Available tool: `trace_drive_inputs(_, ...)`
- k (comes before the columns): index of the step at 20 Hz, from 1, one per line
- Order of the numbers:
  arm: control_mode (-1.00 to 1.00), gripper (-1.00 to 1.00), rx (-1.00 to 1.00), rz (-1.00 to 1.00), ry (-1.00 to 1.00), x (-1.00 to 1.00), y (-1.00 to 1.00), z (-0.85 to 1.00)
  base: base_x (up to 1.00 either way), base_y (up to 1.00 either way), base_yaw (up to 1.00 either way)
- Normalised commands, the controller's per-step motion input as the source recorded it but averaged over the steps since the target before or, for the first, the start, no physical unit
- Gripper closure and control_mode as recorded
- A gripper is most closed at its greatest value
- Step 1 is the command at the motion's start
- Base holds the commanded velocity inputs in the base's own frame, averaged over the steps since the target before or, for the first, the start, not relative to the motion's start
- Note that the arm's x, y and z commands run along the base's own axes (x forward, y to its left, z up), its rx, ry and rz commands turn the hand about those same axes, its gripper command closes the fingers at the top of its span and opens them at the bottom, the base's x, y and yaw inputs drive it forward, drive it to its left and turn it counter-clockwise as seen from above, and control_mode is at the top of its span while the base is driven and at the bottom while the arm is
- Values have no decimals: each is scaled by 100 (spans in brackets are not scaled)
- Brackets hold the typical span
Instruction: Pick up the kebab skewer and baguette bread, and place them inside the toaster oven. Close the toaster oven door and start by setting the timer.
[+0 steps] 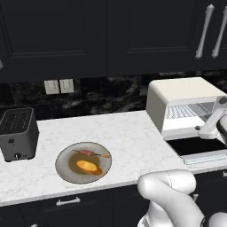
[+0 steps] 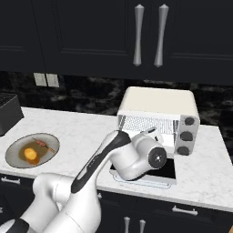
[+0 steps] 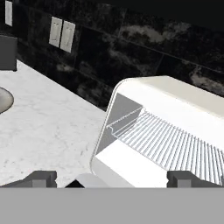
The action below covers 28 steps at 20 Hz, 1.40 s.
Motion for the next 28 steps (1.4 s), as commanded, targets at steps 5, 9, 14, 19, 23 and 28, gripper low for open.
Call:
trace_drive_inputs(5,-100,-100,0,0,-11,58,-7,-16,0,0,0)
trace_drive_inputs(9,-100,-100,6,0,-1,41,-27,-17,0,0,0)
trace_drive_inputs(14,-100,-100,13,0,0,34,-32,-10,0,0,0)
trace_drive_inputs(19,-100,-100,6,0,0,36,-18,-15,0,0,0)
trace_drive_inputs(23,-100,-100,1,0,-1,26,-5,-29,0,0,0)
trace_drive_inputs(28,-100,-100,0,0,-7,24,0,-27,0,0,0)
